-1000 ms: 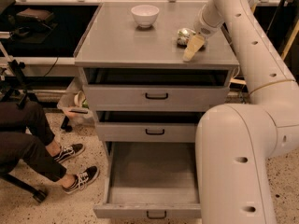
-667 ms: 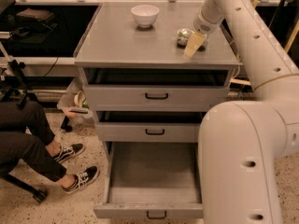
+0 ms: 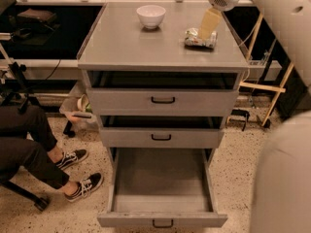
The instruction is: Pick 7up can from bottom drawer and place on counter
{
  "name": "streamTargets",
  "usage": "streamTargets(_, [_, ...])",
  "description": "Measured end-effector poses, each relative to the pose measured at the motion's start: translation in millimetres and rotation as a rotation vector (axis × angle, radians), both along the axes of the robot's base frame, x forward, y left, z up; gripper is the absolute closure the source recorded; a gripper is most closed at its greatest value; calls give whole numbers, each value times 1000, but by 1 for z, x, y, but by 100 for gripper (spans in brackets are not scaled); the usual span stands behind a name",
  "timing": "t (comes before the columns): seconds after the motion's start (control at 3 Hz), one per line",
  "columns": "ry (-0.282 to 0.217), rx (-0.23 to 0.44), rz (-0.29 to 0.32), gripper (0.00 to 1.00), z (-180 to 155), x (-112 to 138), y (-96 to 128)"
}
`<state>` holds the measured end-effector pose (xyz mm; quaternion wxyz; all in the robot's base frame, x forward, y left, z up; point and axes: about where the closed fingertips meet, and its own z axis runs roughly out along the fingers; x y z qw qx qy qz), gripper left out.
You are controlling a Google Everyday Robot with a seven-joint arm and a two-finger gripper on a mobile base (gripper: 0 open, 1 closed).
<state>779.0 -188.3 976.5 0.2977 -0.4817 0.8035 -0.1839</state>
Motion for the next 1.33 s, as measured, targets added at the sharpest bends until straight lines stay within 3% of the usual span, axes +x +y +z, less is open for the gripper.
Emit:
streamTargets(0.33, [-122, -16, -148, 0, 67, -69, -32])
streamTargets(0.67, [-238, 7, -259, 0, 124, -159, -38])
streamTargets(1.0, [-311, 48, -333, 0, 154, -253, -3])
streamTargets(1.33, [-331, 35, -351, 0, 163, -271, -5])
